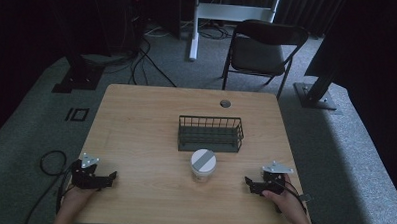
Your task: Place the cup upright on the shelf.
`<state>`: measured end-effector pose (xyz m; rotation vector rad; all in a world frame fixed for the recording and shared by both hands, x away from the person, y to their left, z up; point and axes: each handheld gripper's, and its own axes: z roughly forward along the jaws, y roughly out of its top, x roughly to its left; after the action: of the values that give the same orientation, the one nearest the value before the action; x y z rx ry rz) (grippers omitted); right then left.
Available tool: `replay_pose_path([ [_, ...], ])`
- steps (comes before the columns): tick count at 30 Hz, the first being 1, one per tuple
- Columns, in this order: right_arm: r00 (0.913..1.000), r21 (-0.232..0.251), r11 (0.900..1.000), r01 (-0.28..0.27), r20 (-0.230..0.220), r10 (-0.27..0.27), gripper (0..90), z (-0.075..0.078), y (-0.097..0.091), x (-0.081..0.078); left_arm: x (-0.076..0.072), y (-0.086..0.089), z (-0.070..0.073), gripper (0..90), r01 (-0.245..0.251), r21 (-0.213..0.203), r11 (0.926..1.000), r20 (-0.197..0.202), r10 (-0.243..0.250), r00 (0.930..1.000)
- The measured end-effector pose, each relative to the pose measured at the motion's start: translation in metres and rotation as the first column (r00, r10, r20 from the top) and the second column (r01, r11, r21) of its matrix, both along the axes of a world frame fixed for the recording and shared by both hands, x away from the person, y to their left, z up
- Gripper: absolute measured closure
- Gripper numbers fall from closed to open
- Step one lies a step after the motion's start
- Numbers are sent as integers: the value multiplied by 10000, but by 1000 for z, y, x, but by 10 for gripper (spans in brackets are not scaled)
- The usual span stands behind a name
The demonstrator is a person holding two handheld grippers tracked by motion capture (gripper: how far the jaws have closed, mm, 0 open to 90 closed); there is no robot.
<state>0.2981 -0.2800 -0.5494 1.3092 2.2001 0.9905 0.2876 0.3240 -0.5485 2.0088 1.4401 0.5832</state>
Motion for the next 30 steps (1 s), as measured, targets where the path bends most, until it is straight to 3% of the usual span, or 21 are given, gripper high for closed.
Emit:
replay_pose_path([
  [10, 9968, 130, 9969, -774, 189, 772, 110, 6, 14, 0, 0, 0, 0, 2, -1, 1, 10000, 3, 1, 10000],
  [19, 9858, 475, 9848, -1670, 284, 1658, 110, 9, 35, -3, 0, 0, 0, 1, -1, -2, 10000, 3, 1, 10000],
  [30, 9723, 739, 9696, -2334, 335, 2315, 110, 8, 58, -4, 0, 0, 0, 1, 0, 2, 10000, -3, 0, 10000],
])
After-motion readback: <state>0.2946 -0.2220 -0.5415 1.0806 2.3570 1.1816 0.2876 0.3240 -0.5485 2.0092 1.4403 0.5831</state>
